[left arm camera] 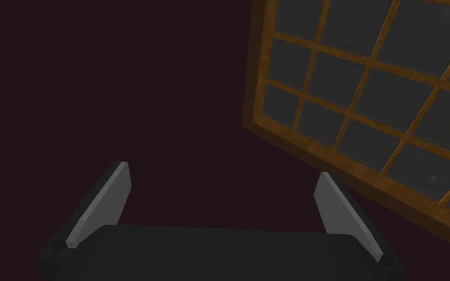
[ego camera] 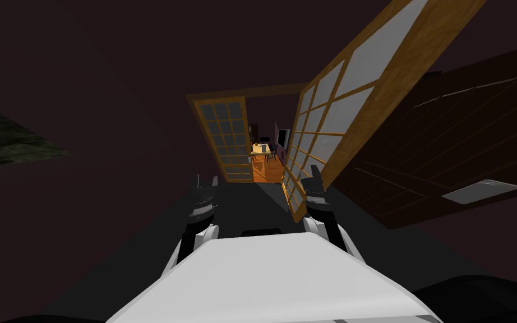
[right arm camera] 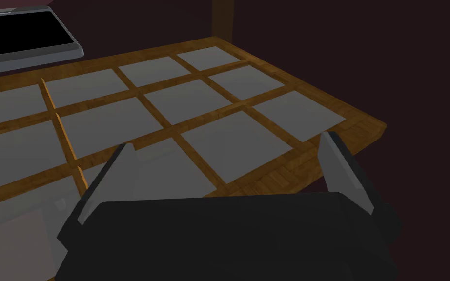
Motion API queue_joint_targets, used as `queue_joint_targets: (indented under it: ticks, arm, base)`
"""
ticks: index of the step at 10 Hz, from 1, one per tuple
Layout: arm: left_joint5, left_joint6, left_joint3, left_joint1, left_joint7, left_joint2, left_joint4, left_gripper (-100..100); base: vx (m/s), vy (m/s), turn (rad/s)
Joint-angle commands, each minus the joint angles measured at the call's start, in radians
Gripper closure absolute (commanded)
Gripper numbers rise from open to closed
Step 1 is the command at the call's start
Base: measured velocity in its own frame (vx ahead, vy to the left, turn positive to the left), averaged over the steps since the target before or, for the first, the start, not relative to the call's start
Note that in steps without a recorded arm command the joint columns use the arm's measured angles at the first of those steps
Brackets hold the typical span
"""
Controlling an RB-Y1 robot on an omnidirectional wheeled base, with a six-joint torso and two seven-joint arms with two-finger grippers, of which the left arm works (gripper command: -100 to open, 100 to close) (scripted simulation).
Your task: Pull the door open
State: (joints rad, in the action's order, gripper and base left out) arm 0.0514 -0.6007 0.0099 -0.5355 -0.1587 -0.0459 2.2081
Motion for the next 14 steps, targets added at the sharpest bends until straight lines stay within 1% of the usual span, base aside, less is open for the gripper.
queue_joint_targets:
  ticks: [1,2,4,5,7,8,9,14]
  arm:
    - [0.018,-0.007,-0.006,0.012,-0.025,-0.007,-0.033,-100]
    - [0.024,-0.009,-0.007,0.015,-0.033,-0.009,-0.042,-100]
    - [0.048,-0.017,-0.014,0.03,-0.065,-0.017,-0.084,-100]
    - [0.056,-0.02,-0.017,0.035,-0.076,-0.019,-0.098,-100]
    - [0.088,-0.032,-0.027,0.055,-0.121,-0.029,-0.157,-100]
    - [0.098,-0.036,-0.03,0.061,-0.134,-0.032,-0.174,-100]
    - [0.118,-0.043,-0.036,0.074,-0.161,-0.038,-0.209,-100]
    - [0.173,-0.063,-0.052,0.108,-0.237,-0.052,-0.306,-100]
  base:
    - [-0.01,-0.038,-0.056]
    - [0.116,0.013,-0.092]
    - [0.158,0.029,-0.076]
    - [0.144,0.044,-0.056]
    - [0.139,0.037,-0.09]
    - [0.147,0.024,-0.094]
    - [0.14,0.002,-0.107]
    - [0.102,0.011,-0.074]
